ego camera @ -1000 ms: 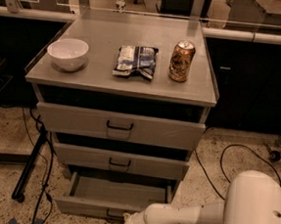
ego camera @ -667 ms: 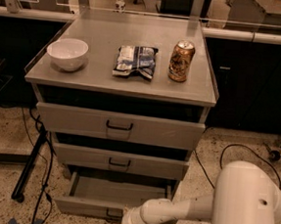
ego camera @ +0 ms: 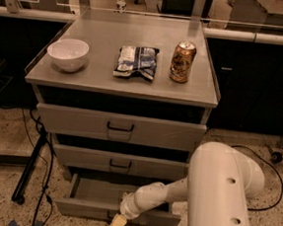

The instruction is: Open bottom drawer

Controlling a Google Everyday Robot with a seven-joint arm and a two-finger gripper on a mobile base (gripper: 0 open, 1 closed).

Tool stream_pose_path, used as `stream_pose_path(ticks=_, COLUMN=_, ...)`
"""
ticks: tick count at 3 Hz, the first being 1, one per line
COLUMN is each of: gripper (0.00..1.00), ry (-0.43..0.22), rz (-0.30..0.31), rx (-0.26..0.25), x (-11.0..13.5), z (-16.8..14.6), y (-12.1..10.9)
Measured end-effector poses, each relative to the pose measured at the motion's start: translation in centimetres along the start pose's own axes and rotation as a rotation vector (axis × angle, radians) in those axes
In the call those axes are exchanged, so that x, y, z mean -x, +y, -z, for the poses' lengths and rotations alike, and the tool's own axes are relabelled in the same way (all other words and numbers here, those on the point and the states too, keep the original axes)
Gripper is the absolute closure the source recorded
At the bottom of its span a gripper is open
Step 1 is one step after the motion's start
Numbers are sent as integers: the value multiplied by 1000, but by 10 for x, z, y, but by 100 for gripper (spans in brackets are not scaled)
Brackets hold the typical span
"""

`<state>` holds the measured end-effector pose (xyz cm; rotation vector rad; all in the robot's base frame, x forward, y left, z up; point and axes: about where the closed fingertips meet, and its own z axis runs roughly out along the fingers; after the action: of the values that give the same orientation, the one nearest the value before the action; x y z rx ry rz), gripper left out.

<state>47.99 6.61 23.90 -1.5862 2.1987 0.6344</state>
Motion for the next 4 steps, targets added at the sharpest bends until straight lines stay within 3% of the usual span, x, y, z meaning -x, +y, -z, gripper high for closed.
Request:
stream_pose_path(ticks=1, gripper=0, ry=3, rz=4, rx=0, x=1, z=-1, y=-1)
stream_pose_path(ticks=4, gripper=0, ry=63, rz=-70, rx=43, x=-53, z=-54, y=-9)
